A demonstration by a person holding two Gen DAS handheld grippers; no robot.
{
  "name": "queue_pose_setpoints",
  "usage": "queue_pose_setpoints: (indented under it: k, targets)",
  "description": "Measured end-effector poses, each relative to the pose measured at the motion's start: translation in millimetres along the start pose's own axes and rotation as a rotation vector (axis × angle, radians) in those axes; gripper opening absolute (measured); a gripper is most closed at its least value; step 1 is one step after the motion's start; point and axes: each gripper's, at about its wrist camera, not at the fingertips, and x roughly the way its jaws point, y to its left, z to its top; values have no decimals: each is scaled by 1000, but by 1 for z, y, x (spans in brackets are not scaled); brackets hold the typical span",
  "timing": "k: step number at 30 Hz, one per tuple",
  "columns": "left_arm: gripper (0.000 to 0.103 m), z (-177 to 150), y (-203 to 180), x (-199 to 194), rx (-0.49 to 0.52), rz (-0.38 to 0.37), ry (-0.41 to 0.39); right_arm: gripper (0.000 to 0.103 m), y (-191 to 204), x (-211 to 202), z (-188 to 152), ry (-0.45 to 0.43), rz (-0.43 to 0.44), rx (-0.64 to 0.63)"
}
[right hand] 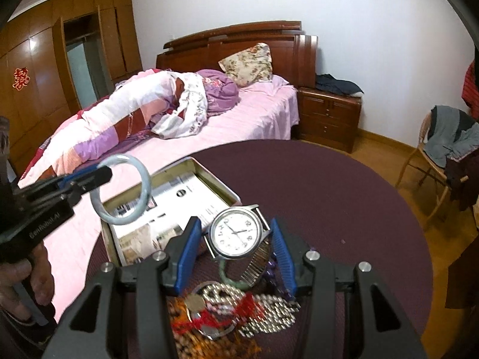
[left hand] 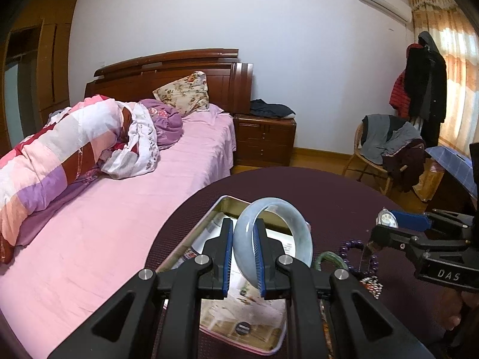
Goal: Organize jewelry
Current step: 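Carry the bangle toward the tin with the left gripper while the right gripper grasps the silver watch, then lower the bangle into the tin and open the left gripper while the right gripper places the watch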
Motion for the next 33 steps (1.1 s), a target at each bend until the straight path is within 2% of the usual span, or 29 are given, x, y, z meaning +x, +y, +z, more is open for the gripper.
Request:
queue_pose_setpoints:
  k: [15,33]
  targets:
    - [13,3,26,37,-36,25,63,51,28,39,23,-6,67,-31]
    - [13,2,37,80,-37,28,180,51,37,86,21,60,86,-46]
